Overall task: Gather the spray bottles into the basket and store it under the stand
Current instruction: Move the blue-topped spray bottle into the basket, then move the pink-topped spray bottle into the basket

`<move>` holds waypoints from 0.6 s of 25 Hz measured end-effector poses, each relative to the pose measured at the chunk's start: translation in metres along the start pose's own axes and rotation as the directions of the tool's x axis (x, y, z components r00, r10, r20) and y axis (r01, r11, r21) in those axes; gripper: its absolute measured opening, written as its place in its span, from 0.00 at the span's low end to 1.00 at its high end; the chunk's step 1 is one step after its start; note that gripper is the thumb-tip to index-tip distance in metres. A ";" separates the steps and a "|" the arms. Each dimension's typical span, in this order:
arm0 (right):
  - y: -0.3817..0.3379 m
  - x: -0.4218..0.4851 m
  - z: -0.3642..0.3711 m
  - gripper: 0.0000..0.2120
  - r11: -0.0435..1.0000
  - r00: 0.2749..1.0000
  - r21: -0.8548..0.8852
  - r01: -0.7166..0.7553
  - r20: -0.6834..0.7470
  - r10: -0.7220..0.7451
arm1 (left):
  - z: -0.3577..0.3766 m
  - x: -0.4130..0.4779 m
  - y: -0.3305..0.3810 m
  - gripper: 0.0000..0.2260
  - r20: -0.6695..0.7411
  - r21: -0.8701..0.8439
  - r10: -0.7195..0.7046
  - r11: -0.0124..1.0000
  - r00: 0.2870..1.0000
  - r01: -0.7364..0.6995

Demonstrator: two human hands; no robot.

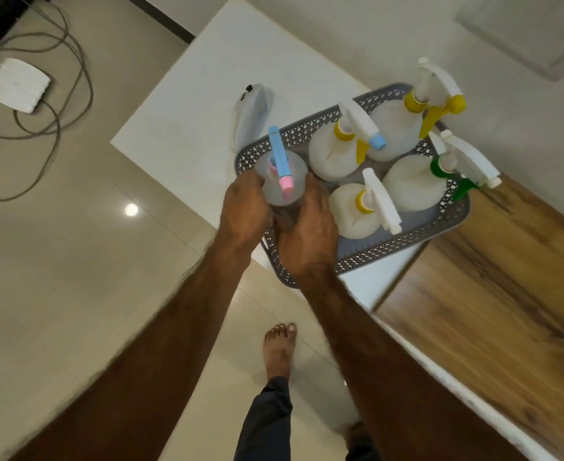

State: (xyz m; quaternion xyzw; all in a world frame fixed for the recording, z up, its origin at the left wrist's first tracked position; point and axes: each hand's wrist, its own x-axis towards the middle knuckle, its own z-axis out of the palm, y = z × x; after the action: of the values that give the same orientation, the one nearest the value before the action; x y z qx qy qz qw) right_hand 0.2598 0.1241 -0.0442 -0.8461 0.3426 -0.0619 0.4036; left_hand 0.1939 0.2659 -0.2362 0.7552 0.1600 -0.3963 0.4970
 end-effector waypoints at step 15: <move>0.198 -0.179 -0.225 0.14 0.945 0.887 0.176 -0.276 -0.333 0.321 | 0.223 -0.275 0.147 0.07 0.274 0.200 0.248 0.930 0.929 -0.308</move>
State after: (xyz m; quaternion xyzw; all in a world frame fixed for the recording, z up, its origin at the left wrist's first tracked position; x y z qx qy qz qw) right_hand -0.0667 0.0057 -0.0066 -0.7310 0.5317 -0.1727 0.3912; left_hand 0.0150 0.0455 0.0210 0.7702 -0.0607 -0.4275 0.4694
